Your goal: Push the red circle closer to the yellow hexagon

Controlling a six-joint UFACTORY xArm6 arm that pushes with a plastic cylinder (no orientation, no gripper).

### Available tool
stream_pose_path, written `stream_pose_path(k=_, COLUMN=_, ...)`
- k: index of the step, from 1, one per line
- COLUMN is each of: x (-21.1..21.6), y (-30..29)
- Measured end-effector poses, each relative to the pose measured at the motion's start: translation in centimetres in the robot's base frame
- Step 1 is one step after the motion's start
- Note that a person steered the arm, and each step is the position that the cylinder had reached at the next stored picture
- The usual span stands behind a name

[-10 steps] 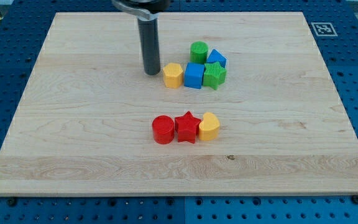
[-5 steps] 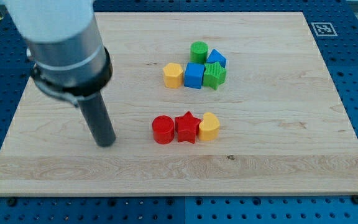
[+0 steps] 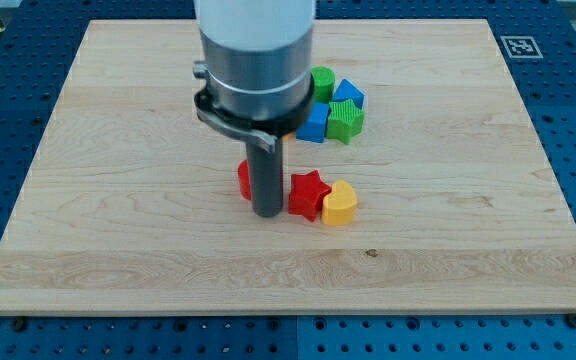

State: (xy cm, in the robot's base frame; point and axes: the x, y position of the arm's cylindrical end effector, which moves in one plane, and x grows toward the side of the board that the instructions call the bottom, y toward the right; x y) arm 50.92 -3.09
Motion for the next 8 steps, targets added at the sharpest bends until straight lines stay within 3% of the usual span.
stream_pose_path(k=3, x=-7.4, y=-3.4)
stream_pose_path(k=6, x=-8.1, y=-8.2)
stream_pose_path(k=8, x=-13.5, y=-8.6)
